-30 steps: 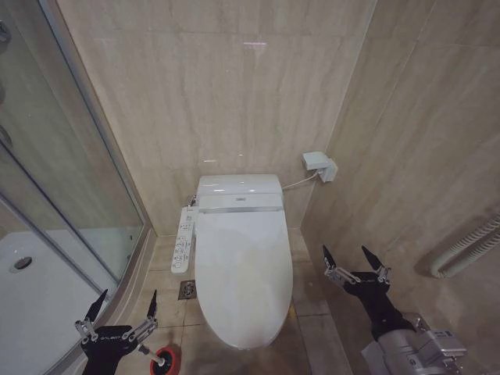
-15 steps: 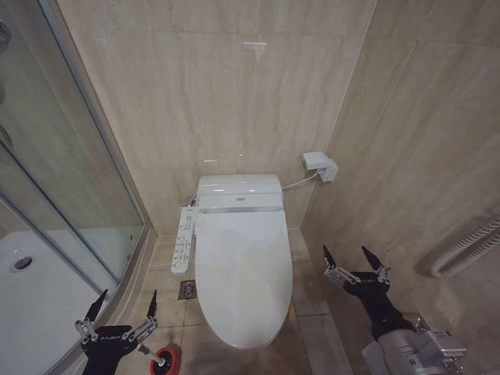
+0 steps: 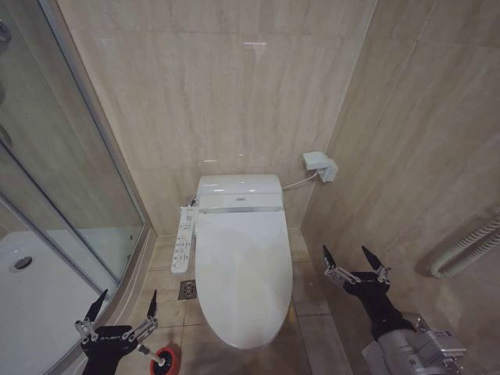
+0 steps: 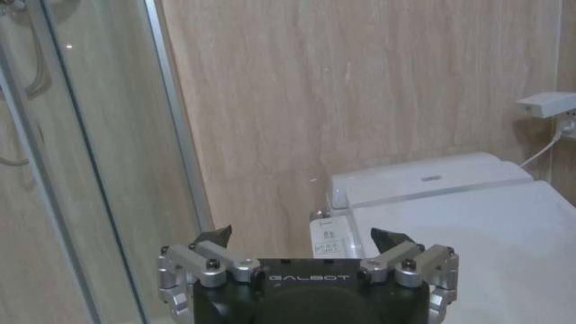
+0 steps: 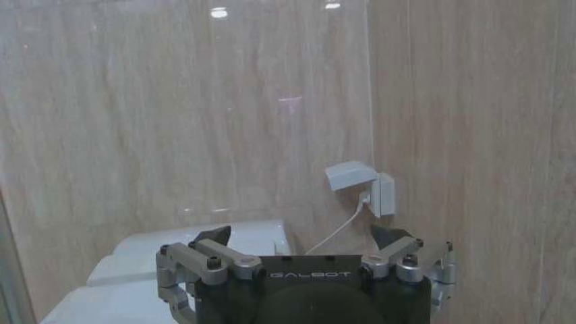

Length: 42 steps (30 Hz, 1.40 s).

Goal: Open the toilet lid, clean the toilet bowl with a toilet brush, close the toilet lid, and flush.

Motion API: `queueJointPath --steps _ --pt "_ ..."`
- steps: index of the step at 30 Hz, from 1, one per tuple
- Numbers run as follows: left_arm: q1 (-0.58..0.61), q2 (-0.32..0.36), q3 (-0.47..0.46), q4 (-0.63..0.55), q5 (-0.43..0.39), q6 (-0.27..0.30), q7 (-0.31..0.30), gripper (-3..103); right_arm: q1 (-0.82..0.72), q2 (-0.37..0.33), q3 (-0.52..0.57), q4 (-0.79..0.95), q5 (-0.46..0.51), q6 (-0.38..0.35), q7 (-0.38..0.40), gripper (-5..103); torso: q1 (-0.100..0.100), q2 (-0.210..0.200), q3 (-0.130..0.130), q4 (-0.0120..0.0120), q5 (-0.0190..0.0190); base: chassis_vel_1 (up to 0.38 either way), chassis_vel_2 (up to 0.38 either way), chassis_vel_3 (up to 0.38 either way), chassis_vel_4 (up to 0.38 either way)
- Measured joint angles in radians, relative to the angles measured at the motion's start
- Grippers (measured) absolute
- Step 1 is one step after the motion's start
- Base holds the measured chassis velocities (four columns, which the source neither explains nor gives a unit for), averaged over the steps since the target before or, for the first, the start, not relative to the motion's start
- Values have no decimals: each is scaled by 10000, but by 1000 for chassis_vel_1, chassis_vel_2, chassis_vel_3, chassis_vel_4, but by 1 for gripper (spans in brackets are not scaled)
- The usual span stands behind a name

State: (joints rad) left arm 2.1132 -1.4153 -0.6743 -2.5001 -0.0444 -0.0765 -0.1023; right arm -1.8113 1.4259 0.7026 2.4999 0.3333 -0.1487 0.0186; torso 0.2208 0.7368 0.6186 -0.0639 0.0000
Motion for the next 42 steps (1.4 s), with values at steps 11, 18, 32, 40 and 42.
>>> queueJointPath --steps 11,18,32,40,42 --pt "0 0 0 0 0 0 0 100 0 0 0 0 0 0 0 100 0 0 0 0 0 0 0 0 0" --pt "0 0 0 0 0 0 0 100 0 0 0 0 0 0 0 100 0 0 0 0 0 0 0 0 0" --pt "0 0 0 0 0 0 0 100 0 0 0 0 0 0 0 100 0 0 0 0 0 0 0 0 0" --pt "0 0 0 0 0 0 0 100 0 0 0 0 0 0 0 100 -1 0 0 0 0 0 0 0 0" --pt "0 0 0 0 0 0 0 100 0 0 0 0 0 0 0 100 -2 0 0 0 0 0 0 0 0"
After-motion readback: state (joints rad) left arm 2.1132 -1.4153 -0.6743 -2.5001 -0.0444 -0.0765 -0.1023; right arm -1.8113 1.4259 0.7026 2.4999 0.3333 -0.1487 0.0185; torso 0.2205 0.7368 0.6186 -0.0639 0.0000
